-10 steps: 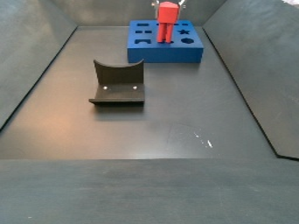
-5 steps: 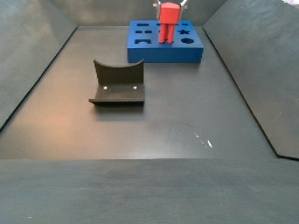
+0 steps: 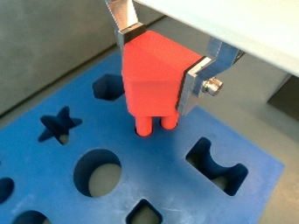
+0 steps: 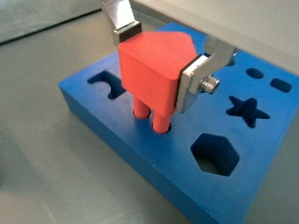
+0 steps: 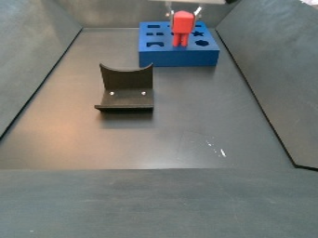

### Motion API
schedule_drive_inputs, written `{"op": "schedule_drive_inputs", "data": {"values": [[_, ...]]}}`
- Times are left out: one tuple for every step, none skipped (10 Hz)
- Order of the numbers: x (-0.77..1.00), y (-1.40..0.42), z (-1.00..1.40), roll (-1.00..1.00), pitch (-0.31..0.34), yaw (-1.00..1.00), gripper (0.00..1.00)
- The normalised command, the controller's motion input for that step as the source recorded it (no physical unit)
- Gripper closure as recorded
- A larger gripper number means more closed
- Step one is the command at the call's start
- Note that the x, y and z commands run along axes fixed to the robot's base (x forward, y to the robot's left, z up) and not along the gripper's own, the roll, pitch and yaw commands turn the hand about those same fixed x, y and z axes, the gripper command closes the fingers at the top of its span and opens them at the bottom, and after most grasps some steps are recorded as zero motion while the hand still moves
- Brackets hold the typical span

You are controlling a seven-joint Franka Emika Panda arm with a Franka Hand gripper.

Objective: Insert the 3 prong object.

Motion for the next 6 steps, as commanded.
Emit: {"op": "schedule_drive_inputs", "data": {"values": [[0.21,0.00,-0.50,0.02,0.000,0.00,1.00],[0.00,0.00,-0.37,0.07,0.000,0.00,1.00],[0.00,-0.02,-0.28,0.12,0.000,0.00,1.00],[0.00,-0.05,-0.26,0.15,0.000,0.00,1.00],[0.00,0.00,-0.06,-0.01,-0.067,0.00,1.00],[0.00,0.00,0.00,0.00,0.000,0.00,1.00]]}}
